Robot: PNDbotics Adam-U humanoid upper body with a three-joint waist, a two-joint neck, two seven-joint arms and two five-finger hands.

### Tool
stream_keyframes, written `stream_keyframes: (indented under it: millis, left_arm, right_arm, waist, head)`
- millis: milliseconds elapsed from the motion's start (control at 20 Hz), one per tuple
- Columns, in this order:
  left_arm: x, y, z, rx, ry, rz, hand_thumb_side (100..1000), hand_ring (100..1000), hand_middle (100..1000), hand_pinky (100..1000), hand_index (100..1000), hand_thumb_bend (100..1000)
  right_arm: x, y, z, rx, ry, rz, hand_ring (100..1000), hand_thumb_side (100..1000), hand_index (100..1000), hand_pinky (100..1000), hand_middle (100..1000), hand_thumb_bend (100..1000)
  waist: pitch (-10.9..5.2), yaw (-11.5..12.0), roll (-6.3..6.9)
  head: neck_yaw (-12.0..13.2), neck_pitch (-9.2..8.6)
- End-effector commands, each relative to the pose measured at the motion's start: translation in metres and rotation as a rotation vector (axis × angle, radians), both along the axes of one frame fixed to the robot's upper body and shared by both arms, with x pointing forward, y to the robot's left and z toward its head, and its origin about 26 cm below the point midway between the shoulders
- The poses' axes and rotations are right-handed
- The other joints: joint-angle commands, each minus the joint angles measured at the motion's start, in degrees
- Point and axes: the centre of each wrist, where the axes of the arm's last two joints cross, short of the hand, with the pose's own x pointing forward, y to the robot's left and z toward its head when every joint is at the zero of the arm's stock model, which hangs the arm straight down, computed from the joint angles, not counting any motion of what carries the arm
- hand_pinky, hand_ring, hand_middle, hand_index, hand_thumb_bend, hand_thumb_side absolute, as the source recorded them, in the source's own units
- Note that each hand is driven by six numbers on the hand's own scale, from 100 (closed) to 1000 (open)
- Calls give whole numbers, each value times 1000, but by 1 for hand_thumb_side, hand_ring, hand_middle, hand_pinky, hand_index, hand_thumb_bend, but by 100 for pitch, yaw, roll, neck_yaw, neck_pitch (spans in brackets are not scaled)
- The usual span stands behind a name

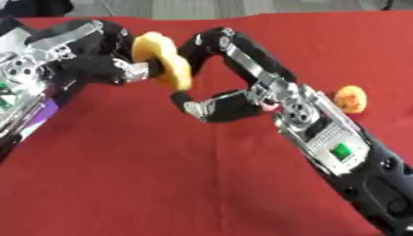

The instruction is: Pick up the objects with one hand, pass them to the other hand, and then place them into the box on the other side of the table.

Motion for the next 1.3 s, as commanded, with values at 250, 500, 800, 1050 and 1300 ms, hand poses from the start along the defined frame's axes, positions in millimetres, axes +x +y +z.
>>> stream_keyframes:
  millis: [250,500,800,1050,1300]
  left_arm:
    - [-1,5,8,31,-59,9,140,630,470,789,347,460]
    - [-2,10,7,35,-66,12,114,618,447,786,316,462]
    - [-4,16,8,30,-65,-6,100,611,425,778,306,477]
    - [-3,17,6,14,-33,-18,100,604,411,773,303,431]
    - [-3,20,4,17,-35,1,100,603,408,767,326,443]
  right_arm:
    - [-4,0,7,-14,-34,23,676,271,772,831,700,630]
    - [-3,-1,5,-29,-26,21,681,286,785,831,714,630]
    - [-2,-2,5,-20,-26,7,686,293,796,832,727,626]
    - [-3,-1,5,-22,-19,12,682,293,792,830,723,627]
    - [-3,-2,5,-19,-22,7,702,313,823,837,749,623]
  waist:
    - [-3,-5,9]
    - [2,2,-3]
    - [11,9,-10]
    - [12,5,-17]
    - [11,-2,-20]
  head:
    - [20,34]
    - [12,34]
    - [9,34]
    - [18,34]
    - [27,34]
